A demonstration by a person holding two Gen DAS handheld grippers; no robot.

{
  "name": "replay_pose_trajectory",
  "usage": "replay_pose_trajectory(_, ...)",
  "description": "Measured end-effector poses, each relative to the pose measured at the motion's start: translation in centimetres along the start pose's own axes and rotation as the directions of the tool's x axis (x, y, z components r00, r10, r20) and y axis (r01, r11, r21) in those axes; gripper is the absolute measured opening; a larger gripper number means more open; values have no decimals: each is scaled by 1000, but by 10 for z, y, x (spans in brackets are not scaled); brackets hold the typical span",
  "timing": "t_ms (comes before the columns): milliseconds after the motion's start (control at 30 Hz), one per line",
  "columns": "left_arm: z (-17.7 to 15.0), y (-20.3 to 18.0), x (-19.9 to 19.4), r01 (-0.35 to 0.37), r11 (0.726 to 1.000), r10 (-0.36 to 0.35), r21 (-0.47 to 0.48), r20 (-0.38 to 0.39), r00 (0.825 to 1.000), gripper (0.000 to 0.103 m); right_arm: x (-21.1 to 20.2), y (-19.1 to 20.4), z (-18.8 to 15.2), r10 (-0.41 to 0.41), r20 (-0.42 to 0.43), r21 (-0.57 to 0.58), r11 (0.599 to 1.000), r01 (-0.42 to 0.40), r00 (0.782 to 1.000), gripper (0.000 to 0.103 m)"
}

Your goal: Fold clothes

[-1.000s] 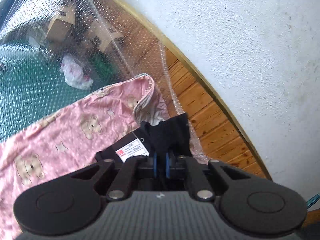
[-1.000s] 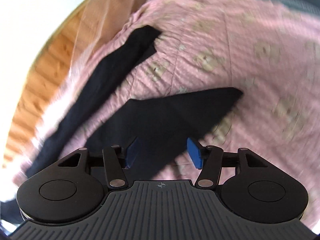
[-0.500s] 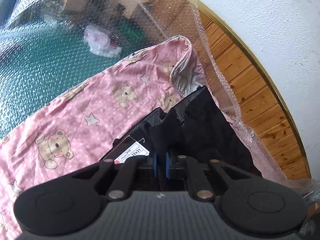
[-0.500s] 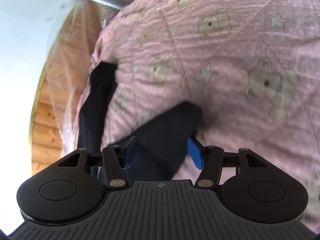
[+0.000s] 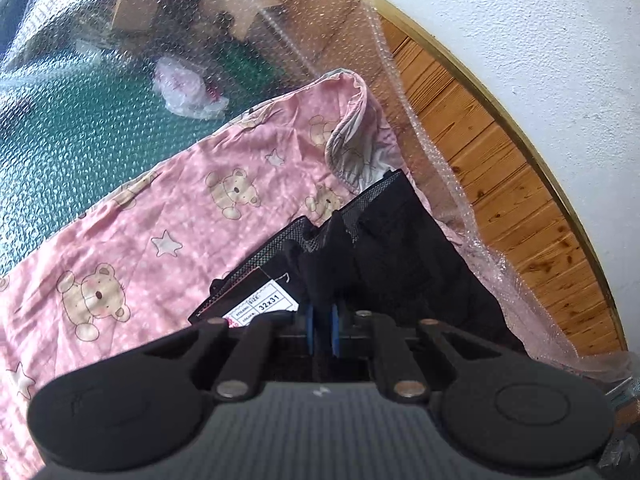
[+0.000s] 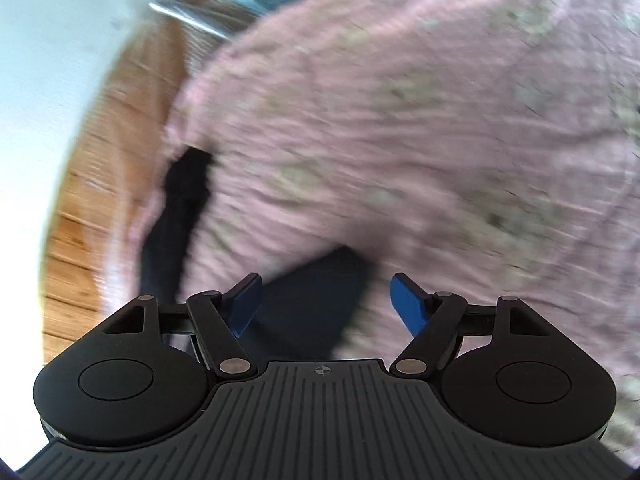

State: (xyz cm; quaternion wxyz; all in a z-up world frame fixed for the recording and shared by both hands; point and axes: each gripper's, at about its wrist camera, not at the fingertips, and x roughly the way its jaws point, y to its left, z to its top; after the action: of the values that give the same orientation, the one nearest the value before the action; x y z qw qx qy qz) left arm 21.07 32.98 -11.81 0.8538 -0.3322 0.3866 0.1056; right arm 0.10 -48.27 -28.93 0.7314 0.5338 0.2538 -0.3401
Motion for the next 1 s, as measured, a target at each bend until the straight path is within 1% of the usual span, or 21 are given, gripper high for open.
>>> replay_pose_trajectory(33, -2, 1, 1, -7, 1000, 7, 0, -4, 1000, 8, 6, -1, 0, 0, -9, -12, 1000, 0, 1000, 68)
replay_pose_trajectory(67, -3, 0, 1, -10, 1000, 10, 2, -4, 1000, 8, 11, 2, 1, 27, -11, -31, 999, -27, 1000, 67)
replay_pose_trajectory(100, -2, -3, 1, -13, 1000, 13, 6, 0, 1000, 8, 15, 5, 3, 54, -16, -49, 997, -55, 998, 51)
replay_pose_trajectory(133, -1, -6, 1, -17, 1000, 17, 11, 4, 1000, 8, 22, 11, 5, 75, -38, -61, 995, -78, 996, 30)
replay_pose_trajectory(167, 0, -9, 1, -20, 1000, 20, 16, 8, 1000, 8, 28, 19, 7, 69, -53, -87, 993, -74, 996, 13)
replay_pose_trajectory(200, 3, -14, -1, -23, 1000, 22, 19, 19, 1000, 8, 30, 30, 11, 65, -51, -131, 989, -71, 997, 0)
replay_pose_trajectory(267, 16, -24, -13, 6, 1000, -6, 9, 43, 999, 8, 22, 54, 23, 122, -20, -188, 974, -123, 992, 0)
replay_pose_trajectory(300, 22, -29, -19, 22, 1000, -22, 3, 55, 998, 8, 7, 66, 33, 168, 5, -192, 968, -164, 986, 0)
replay_pose_trajectory(367, 33, -42, -43, 59, 998, -61, 25, 78, 995, 8, -22, 90, 52, 257, 54, -205, 949, -241, 965, 0)
replay_pose_trajectory(433, 38, -48, -71, 85, 995, -89, 51, 79, 993, 8, -58, 103, 70, 309, 93, -223, 933, -283, 947, 0)
replay_pose_trajectory(467, 37, -48, -83, 87, 994, -91, 62, 74, 993, 8, -75, 108, 78, 331, 110, -233, 925, -300, 937, 0)
replay_pose_trajectory(533, 29, -36, -102, 82, 995, -85, 65, 41, 996, 8, -98, 101, 92, 326, 112, -246, 924, -292, 939, 0)
replay_pose_trajectory(567, 21, -28, -107, 70, 996, -71, 63, 14, 997, 8, -103, 92, 95, 301, 103, -246, 931, -269, 948, 0)
replay_pose_trajectory(633, -3, -7, -107, 36, 998, -33, 55, -56, 998, 8, -99, 67, 97, 219, 68, -255, 947, -195, 973, 0)
replay_pose_trajectory(700, -36, 20, -95, -13, 1000, 16, 27, -133, 991, 8, -88, 39, 93, 116, 25, -268, 958, -105, 993, 0)
replay_pose_trajectory(733, -50, 33, -87, -45, 999, 47, 19, -154, 987, 8, -79, 24, 88, 57, 2, -279, 959, -55, 998, 0)
replay_pose_trajectory(800, -77, 57, -70, -109, 994, 109, 12, -188, 976, 8, -59, -3, 76, -42, -35, -294, 955, 29, 999, 0)
replay_pose_trajectory(867, -90, 75, -56, -137, 991, 133, -8, -195, 972, 10, -42, -25, 63, -137, -46, -310, 944, 116, 989, 0)
replay_pose_trajectory(900, -94, 82, -50, -147, 989, 141, -15, -196, 971, 11, -38, -31, 58, -166, -42, -308, 940, 145, 985, 0)
replay_pose_trajectory(967, -94, 87, -47, -159, 987, 158, 10, -181, 971, 21, -41, -37, 50, -219, -5, -324, 923, 206, 976, 0)
replay_pose_trajectory(1000, -93, 87, -50, -171, 985, 173, 28, -171, 970, 23, -46, -36, 47, -240, 28, -339, 911, 235, 970, 9)
